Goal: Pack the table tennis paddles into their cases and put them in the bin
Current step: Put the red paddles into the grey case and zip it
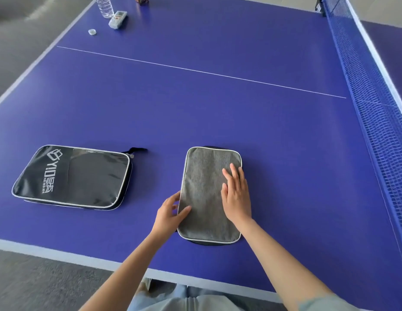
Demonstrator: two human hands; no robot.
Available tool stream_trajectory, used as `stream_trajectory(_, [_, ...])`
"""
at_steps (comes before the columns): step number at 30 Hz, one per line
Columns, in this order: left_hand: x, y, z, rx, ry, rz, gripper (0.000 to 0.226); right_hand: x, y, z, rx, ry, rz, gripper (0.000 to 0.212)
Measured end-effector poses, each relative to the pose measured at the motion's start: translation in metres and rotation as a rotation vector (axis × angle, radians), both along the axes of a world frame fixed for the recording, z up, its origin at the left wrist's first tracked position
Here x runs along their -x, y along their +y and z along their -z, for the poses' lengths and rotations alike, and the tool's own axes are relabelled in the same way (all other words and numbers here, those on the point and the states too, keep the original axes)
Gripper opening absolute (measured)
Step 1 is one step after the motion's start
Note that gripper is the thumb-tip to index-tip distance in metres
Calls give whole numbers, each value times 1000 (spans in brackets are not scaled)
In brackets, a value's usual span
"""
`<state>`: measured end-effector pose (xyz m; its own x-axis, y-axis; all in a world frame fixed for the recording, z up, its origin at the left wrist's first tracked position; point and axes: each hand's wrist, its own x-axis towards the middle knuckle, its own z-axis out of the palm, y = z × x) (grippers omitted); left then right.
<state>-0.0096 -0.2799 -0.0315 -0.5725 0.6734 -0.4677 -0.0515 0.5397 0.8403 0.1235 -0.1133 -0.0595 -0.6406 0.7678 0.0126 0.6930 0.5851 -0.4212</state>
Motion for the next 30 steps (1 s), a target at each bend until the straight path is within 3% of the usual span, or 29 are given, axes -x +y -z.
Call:
stream_trajectory(7, [5, -47, 0, 38, -140, -37, 30, 1, -2, 0, 31, 39, 17, 43])
stream_trajectory(10, [6, -55, -1, 23, -203, -15, 37, 2, -3, -1, 32, 37, 27, 43])
stream_trajectory(14, [0, -56, 0, 48, -165, 16, 26, 3, -4, -1, 32, 37, 35, 43])
stream_trajectory(17, [-4, -49, -5, 67, -34, -17, 21, 4, -6, -1, 28, 39, 49, 43])
stream_trajectory(20, [3, -25, -16, 32, 173, -39, 36, 4, -11, -2, 46, 57, 63, 44])
stream_trajectory(22, [11, 5, -22, 27, 285, 81, 48, 7, -19, -4, 75, 94, 94, 44])
stream_trajectory(27, [22, 71, -19, 311, 325, 234, 73, 13, -41, -6, 105, 155, 128, 44])
stream_trajectory(30, [14, 74, -8, 379, 427, 249, 80, 7, -29, -10, 40, 98, 89, 41])
